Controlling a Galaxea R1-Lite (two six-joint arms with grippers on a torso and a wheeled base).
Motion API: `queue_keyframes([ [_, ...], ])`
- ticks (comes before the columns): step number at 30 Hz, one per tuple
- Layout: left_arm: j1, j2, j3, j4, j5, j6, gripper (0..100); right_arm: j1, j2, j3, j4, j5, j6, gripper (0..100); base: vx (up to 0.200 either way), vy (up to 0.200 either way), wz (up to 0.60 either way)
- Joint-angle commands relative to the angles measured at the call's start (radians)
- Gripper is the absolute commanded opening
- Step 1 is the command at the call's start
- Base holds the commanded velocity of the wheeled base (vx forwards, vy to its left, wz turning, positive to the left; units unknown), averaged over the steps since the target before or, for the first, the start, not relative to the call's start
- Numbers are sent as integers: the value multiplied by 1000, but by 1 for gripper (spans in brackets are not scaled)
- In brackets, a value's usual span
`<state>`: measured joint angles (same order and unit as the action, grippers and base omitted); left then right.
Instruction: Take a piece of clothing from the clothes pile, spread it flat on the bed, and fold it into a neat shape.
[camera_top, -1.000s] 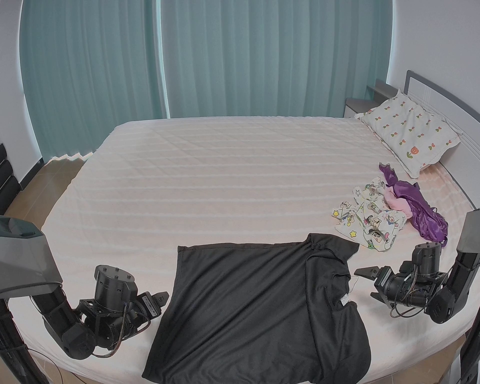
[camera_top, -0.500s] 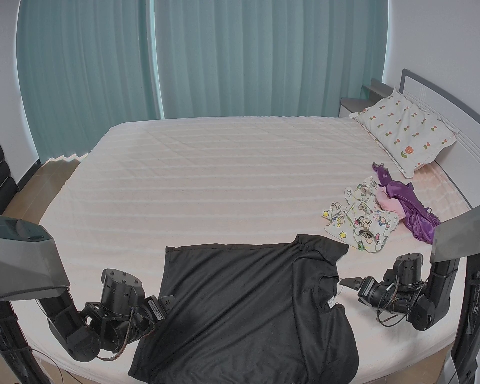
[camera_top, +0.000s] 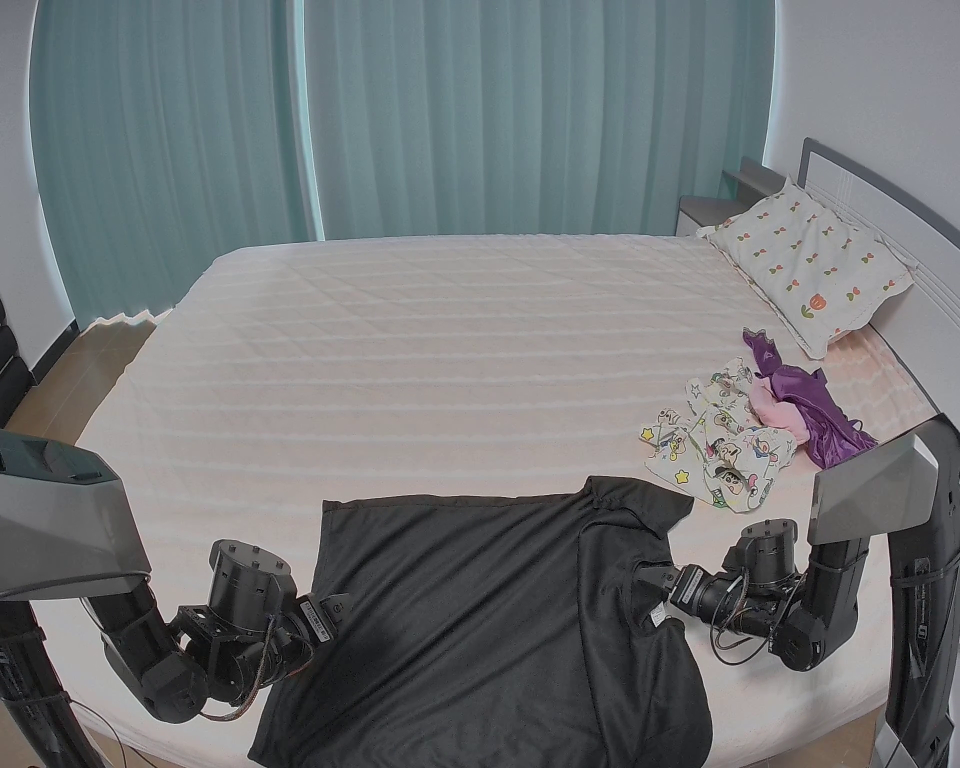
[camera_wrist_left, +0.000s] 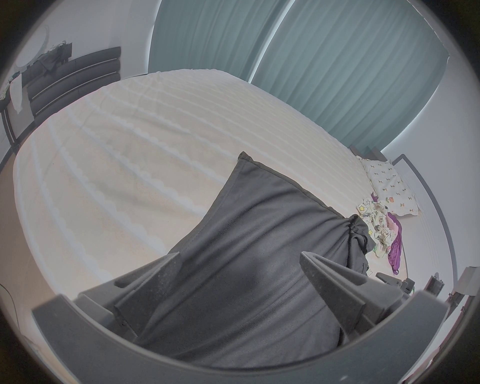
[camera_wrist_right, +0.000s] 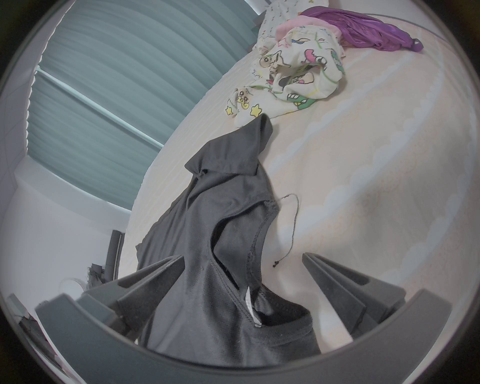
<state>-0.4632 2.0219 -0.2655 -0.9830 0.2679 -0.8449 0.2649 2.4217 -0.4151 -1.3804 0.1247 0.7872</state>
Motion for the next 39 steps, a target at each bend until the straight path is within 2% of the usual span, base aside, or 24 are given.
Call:
queue_keyframes([
  [1,0,4,-3,0,1,0,100,19,36,-16,0,-16,-13,0,0,0,0],
  [5,0,3,-3,0,1,0,100,39,97,-11,-66,-40,-100,0,0,0,0],
  [8,0,4,-3,0,1,0,100,36,126,1,-134,-68,-111,0,0,0,0],
  [13,0,11,-3,0,1,0,100,13,123,19,-154,-82,-111,0,0,0,0],
  [24,0,24,-3,0,1,0,100,-154,13,61,-183,-48,-114,0,0,0,0],
  [28,0,26,-3,0,1,0,100,-187,11,55,-184,-13,-117,0,0,0,0],
  [39,1,26,-4,0,1,0,100,-250,25,1,-184,0,-129,0,0,0,0],
])
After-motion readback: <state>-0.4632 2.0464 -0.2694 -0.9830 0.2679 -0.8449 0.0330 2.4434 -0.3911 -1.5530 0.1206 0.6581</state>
